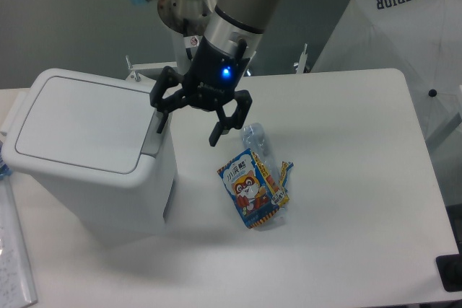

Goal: Open the trash can
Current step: 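Lower the gripper finger onto the lid edge and push it open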

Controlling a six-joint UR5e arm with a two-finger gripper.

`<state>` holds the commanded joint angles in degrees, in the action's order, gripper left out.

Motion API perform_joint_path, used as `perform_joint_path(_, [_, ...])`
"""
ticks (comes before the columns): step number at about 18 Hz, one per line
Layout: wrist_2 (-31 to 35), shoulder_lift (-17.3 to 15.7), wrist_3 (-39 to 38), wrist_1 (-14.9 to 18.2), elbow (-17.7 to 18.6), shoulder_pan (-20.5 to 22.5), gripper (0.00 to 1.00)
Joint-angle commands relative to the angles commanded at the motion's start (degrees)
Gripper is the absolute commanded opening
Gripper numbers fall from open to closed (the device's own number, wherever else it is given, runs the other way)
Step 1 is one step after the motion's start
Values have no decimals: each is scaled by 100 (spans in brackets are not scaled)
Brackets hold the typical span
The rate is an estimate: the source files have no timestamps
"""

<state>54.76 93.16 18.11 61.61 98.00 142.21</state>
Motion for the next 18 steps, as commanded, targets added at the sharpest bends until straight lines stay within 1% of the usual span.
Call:
perform_joint_path(5, [9,132,9,-18,-9,-9,100])
perform_joint_path(12, [9,150,0,-18,-17,-44,100])
perform_joint_path(14, [0,150,-9,-18,-131,-35,100])
perform_joint_path(16, [-18,132,-52,-18,-386,-26,100])
perform_joint_path(18, [-26,123,-70,-18,-544,61,100])
